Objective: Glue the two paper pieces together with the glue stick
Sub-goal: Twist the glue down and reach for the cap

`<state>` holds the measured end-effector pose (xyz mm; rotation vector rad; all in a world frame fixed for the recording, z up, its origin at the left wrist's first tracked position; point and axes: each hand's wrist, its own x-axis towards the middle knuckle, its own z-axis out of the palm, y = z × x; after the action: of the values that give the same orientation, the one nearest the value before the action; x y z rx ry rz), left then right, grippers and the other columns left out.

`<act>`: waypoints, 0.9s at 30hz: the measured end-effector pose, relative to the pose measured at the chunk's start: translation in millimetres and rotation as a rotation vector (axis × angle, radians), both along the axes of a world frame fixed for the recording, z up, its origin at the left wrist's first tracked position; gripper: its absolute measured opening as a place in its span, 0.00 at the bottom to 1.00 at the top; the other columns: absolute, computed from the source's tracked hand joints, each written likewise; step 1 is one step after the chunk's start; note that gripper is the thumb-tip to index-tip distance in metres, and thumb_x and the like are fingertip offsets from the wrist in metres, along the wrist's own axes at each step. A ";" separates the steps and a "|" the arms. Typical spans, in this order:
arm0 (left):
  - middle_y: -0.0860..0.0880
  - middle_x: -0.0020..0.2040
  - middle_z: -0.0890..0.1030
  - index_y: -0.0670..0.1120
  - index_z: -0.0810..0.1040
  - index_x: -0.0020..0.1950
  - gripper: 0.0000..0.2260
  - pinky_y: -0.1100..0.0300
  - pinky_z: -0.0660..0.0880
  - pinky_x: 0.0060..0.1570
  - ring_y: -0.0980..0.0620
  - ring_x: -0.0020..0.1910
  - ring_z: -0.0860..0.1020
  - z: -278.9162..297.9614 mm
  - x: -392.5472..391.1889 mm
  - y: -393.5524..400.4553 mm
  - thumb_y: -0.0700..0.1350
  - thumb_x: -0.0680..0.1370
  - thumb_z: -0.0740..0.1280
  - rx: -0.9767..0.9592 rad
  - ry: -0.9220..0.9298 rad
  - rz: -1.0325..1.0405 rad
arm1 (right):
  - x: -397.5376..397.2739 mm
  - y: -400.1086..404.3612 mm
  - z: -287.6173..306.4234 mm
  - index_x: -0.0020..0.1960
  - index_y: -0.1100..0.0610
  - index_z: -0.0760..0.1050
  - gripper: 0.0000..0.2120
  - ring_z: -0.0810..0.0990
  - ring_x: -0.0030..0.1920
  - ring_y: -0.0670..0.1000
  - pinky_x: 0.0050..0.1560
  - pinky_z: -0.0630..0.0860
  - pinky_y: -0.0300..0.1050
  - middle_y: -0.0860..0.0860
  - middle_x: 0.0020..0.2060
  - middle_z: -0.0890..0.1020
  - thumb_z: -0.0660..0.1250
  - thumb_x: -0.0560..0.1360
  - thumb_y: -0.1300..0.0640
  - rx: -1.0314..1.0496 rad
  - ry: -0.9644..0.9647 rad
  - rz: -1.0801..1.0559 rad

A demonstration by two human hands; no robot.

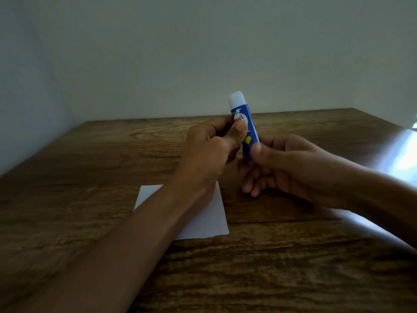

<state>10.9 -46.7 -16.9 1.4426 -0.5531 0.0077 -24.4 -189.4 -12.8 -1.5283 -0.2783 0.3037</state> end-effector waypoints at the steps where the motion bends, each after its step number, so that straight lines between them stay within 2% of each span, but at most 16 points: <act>1: 0.46 0.37 0.80 0.45 0.79 0.47 0.07 0.58 0.76 0.36 0.50 0.35 0.77 -0.1 0.2 0.7 0.45 0.75 0.62 -0.005 0.002 -0.008 | -0.3 -1.3 0.8 0.52 0.63 0.74 0.21 0.81 0.37 0.53 0.38 0.80 0.42 0.57 0.39 0.82 0.65 0.67 0.48 0.016 0.007 0.023; 3: 0.49 0.34 0.80 0.45 0.79 0.46 0.07 0.62 0.74 0.28 0.54 0.29 0.75 -0.4 0.2 1.6 0.44 0.75 0.62 -0.008 0.010 -0.010 | -1.2 -2.5 0.7 0.50 0.64 0.76 0.19 0.81 0.39 0.53 0.40 0.80 0.42 0.59 0.42 0.82 0.60 0.69 0.50 0.035 0.006 0.038; 4: 0.50 0.34 0.80 0.45 0.79 0.47 0.08 0.64 0.73 0.28 0.55 0.29 0.74 -0.7 0.0 1.6 0.45 0.75 0.62 -0.001 0.006 -0.003 | -1.2 -2.6 -0.6 0.49 0.64 0.77 0.17 0.81 0.38 0.52 0.40 0.80 0.42 0.58 0.41 0.82 0.61 0.69 0.52 0.035 -0.003 0.026; 6: 0.51 0.35 0.80 0.46 0.80 0.47 0.07 0.65 0.74 0.32 0.56 0.34 0.76 -1.0 -0.3 0.2 0.45 0.75 0.62 0.010 0.002 0.011 | -1.1 -1.0 -3.1 0.47 0.63 0.76 0.16 0.81 0.35 0.51 0.37 0.80 0.41 0.56 0.37 0.82 0.66 0.64 0.54 0.022 -0.030 -0.051; 9: 0.50 0.37 0.80 0.49 0.80 0.42 0.07 0.52 0.76 0.44 0.47 0.41 0.76 -0.8 0.8 -0.4 0.45 0.75 0.62 -0.004 0.022 0.026 | 0.0 1.1 -3.8 0.49 0.63 0.74 0.22 0.81 0.34 0.51 0.35 0.80 0.41 0.54 0.34 0.81 0.69 0.58 0.53 0.004 -0.039 -0.098; 10: 0.50 0.36 0.80 0.48 0.80 0.42 0.07 0.53 0.76 0.42 0.48 0.39 0.76 -0.6 1.0 -0.4 0.46 0.75 0.62 -0.002 0.018 0.027 | 0.0 0.9 -2.4 0.50 0.63 0.74 0.22 0.82 0.35 0.51 0.36 0.80 0.41 0.55 0.36 0.81 0.68 0.60 0.52 0.014 -0.030 -0.064; 13: 0.50 0.31 0.77 0.47 0.80 0.43 0.07 0.64 0.70 0.26 0.56 0.27 0.71 -1.3 -0.2 -0.4 0.46 0.75 0.62 0.000 0.000 -0.002 | -0.6 -2.1 -0.4 0.52 0.65 0.76 0.22 0.82 0.41 0.54 0.42 0.81 0.42 0.58 0.42 0.83 0.62 0.68 0.49 0.040 0.007 0.034; 15: 0.50 0.30 0.78 0.47 0.79 0.42 0.07 0.65 0.69 0.25 0.56 0.26 0.71 -2.3 -0.8 0.0 0.45 0.75 0.62 -0.002 -0.004 -0.011 | -0.9 -2.5 -2.1 0.50 0.65 0.77 0.19 0.82 0.41 0.53 0.42 0.81 0.42 0.57 0.42 0.83 0.61 0.68 0.51 0.047 -0.004 0.026; 18: 0.54 0.33 0.81 0.49 0.80 0.42 0.07 0.65 0.75 0.33 0.57 0.33 0.78 -2.6 -1.6 -0.9 0.44 0.75 0.63 0.008 -0.015 -0.010 | 0.4 -0.9 -5.0 0.47 0.63 0.77 0.17 0.82 0.37 0.51 0.39 0.80 0.41 0.55 0.36 0.83 0.68 0.62 0.53 0.005 -0.066 -0.071; 20: 0.54 0.36 0.82 0.50 0.80 0.40 0.07 0.57 0.78 0.45 0.52 0.41 0.80 -2.5 -0.9 -2.0 0.45 0.74 0.63 0.008 -0.004 -0.002 | 1.6 -0.5 -6.0 0.46 0.61 0.75 0.22 0.82 0.35 0.50 0.37 0.80 0.41 0.53 0.33 0.82 0.72 0.56 0.52 -0.042 -0.089 -0.113; 22: 0.52 0.37 0.82 0.50 0.80 0.41 0.06 0.50 0.77 0.50 0.49 0.44 0.80 -2.0 -0.8 -2.4 0.45 0.74 0.63 0.003 0.010 0.005 | 1.8 -0.7 -5.1 0.45 0.59 0.77 0.20 0.82 0.37 0.51 0.39 0.80 0.41 0.53 0.34 0.83 0.73 0.57 0.50 -0.045 -0.080 -0.066; 24: 0.49 0.37 0.80 0.48 0.80 0.43 0.06 0.55 0.76 0.40 0.51 0.37 0.77 -1.7 -0.7 -1.7 0.45 0.74 0.63 -0.002 0.005 -0.009 | 2.2 -2.8 -3.7 0.46 0.60 0.79 0.17 0.82 0.40 0.53 0.42 0.80 0.42 0.54 0.39 0.83 0.71 0.64 0.48 -0.007 -0.061 0.015; 26: 0.48 0.35 0.79 0.46 0.79 0.44 0.06 0.62 0.72 0.29 0.55 0.29 0.73 -1.1 -1.3 -0.8 0.45 0.75 0.63 -0.003 0.004 -0.022 | 2.4 -6.3 -3.1 0.50 0.62 0.78 0.18 0.82 0.43 0.53 0.44 0.80 0.43 0.56 0.43 0.83 0.66 0.67 0.50 0.022 -0.033 0.063; 27: 0.48 0.34 0.78 0.46 0.79 0.44 0.07 0.64 0.71 0.26 0.56 0.27 0.72 -1.0 -1.4 -0.6 0.44 0.75 0.62 -0.005 0.008 -0.023 | 1.5 -7.1 -3.0 0.50 0.63 0.78 0.16 0.82 0.43 0.53 0.45 0.80 0.43 0.56 0.44 0.83 0.65 0.69 0.53 0.035 -0.027 0.069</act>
<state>9.5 -47.2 -17.8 1.4305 -0.5626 -0.0148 -22.9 -196.5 -15.8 -1.4909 -0.3565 0.3310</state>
